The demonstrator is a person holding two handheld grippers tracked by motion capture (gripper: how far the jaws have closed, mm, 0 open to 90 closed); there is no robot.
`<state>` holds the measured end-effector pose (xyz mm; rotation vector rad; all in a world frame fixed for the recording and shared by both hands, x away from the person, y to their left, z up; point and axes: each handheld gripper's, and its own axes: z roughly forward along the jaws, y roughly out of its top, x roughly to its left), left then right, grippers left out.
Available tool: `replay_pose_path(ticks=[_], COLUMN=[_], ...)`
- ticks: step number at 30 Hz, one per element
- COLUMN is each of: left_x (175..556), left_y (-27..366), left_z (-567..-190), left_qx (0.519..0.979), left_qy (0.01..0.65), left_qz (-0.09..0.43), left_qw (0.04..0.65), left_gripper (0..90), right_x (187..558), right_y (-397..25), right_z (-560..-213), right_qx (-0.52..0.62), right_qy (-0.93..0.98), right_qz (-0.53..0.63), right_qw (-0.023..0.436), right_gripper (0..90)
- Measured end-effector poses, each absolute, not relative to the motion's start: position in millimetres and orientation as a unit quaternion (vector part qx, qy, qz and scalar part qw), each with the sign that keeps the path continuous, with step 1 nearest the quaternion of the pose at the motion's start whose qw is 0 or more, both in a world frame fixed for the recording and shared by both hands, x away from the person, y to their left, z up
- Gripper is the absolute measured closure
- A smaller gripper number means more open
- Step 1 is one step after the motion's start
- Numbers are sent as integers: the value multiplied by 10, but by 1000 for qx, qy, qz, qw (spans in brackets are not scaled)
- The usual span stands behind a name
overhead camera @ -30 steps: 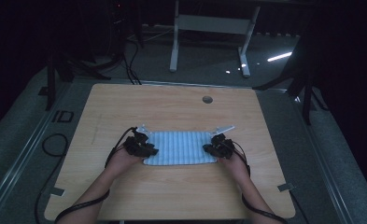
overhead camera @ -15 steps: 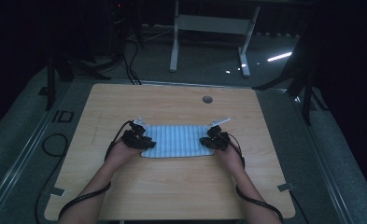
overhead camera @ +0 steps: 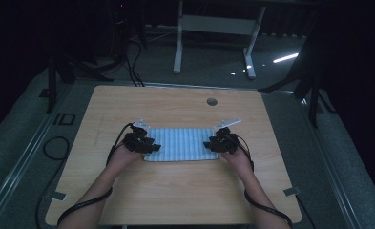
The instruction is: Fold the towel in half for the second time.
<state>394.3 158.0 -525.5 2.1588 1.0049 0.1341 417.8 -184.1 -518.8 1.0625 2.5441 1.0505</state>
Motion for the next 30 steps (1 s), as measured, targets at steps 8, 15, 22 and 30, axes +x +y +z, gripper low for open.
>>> replay_pose_path(ticks=[8, 15, 22, 30], left_x=[3780, 3653, 3500, 3390], left_y=[1539, 1616, 1737, 1948], left_z=[-5214, -5234, -5349, -5426], left_qx=[838, 834, 836, 819], left_qy=[379, 385, 385, 400], left_qz=[67, 79, 70, 107], left_qw=[386, 387, 385, 397], left_gripper=[156, 132, 82, 17], right_x=[4115, 4058, 3954, 3887], right_y=[-1833, -1868, -2021, -2233], right_z=[-5164, -5195, -5246, -5334], right_qx=[346, 342, 343, 351], right_qy=[862, 855, 844, 842], right_qz=[358, 376, 391, 385], right_qw=[95, 107, 131, 139], right_gripper=[137, 118, 119, 119])
